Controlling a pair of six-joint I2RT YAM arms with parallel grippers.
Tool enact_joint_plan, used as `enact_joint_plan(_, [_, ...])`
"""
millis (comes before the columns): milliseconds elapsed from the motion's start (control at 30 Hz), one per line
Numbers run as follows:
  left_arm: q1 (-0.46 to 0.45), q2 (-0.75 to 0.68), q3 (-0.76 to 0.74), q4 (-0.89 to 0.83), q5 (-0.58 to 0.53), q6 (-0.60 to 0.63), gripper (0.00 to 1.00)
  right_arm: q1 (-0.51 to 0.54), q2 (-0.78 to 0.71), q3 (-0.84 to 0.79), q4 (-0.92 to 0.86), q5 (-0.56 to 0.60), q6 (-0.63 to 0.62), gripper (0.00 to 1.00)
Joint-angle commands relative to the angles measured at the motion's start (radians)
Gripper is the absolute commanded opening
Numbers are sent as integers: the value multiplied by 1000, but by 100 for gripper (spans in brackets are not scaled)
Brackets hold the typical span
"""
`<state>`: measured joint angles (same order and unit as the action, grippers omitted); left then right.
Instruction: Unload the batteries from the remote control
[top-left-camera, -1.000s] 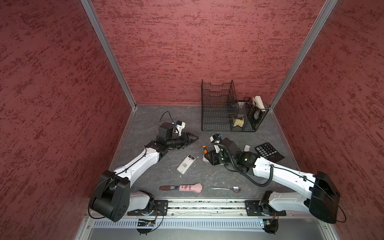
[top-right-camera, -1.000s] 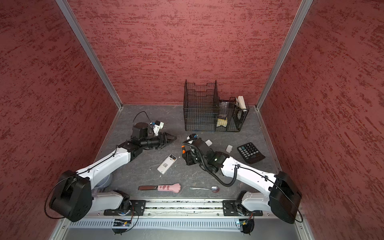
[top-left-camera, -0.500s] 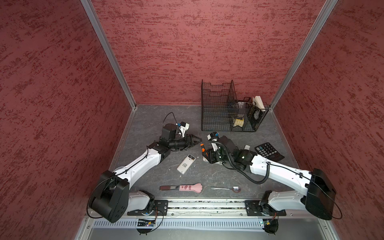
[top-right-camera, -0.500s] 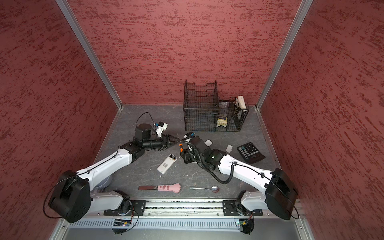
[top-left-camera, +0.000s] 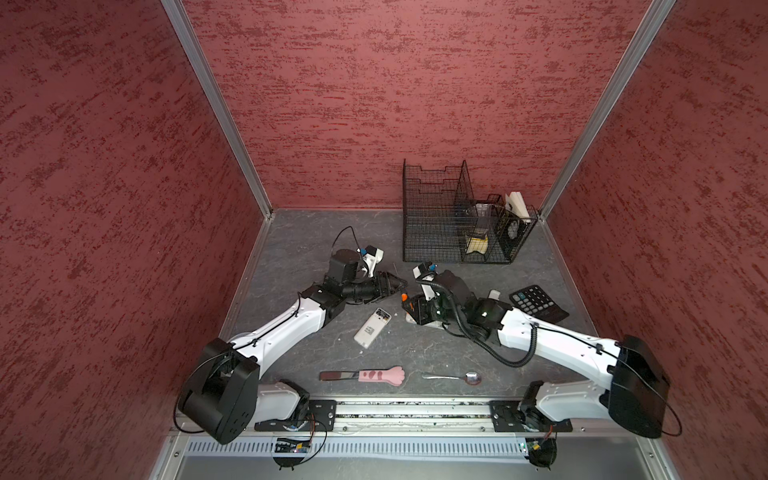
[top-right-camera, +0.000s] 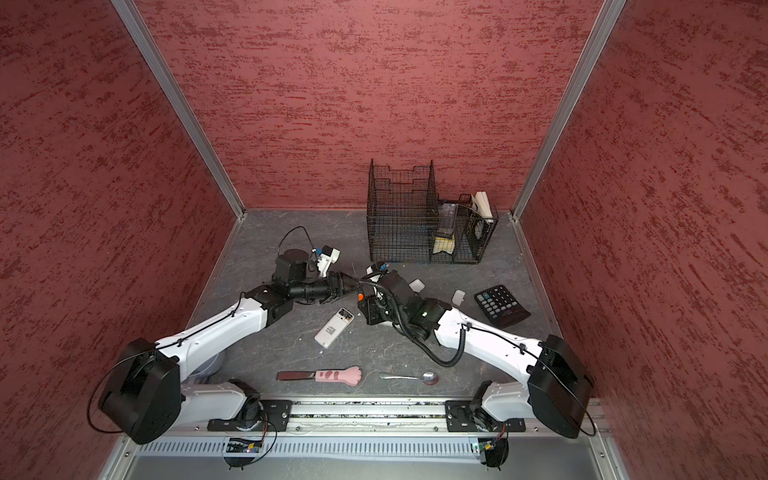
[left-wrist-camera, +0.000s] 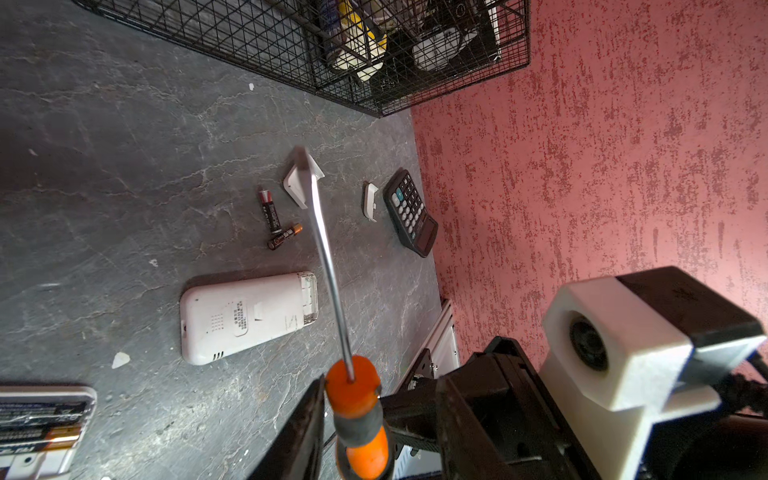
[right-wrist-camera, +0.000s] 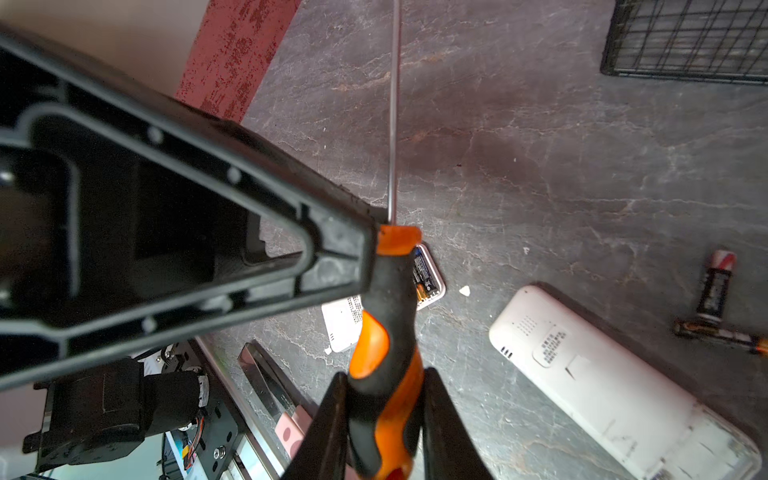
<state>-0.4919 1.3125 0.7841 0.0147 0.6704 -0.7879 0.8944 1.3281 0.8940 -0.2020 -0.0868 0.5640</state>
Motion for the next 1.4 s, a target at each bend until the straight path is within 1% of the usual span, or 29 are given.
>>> enact_joint_plan(0, [-8, 16, 1, 20, -16, 22, 42, 6, 1, 43, 42, -12, -6, 3])
enact_joint_plan(133, [-10, 29, 7, 36, -18, 18, 40, 6, 3, 45, 41, -17, -5, 3])
enact_joint_plan(233, [-10, 39, 12, 40, -19, 15, 35, 6, 3, 46, 41, -18, -4, 3])
enact_joint_plan(467, [-10, 56, 21, 59, -32, 10, 30, 5, 11, 47, 42, -26, -6, 2])
enact_joint_plan(767, [-5, 76, 45, 66, -42, 14, 29, 5, 14, 39, 51, -30, 2, 2])
enact_joint_plan(1000, [-4, 83, 54, 68, -43, 15, 27, 6, 16, 37, 54, -34, 4, 2])
enact_joint_plan(1233, [-2, 90, 51, 76, -41, 12, 7, 5, 13, 30, 62, -29, 9, 2])
enact_joint_plan(1333, [-1, 92, 45, 80, -42, 10, 0, 6, 6, 22, 71, -21, 17, 3])
enact_joint_plan(1367, [0, 93, 43, 82, -44, 9, 0, 6, 2, 17, 78, -18, 22, 3])
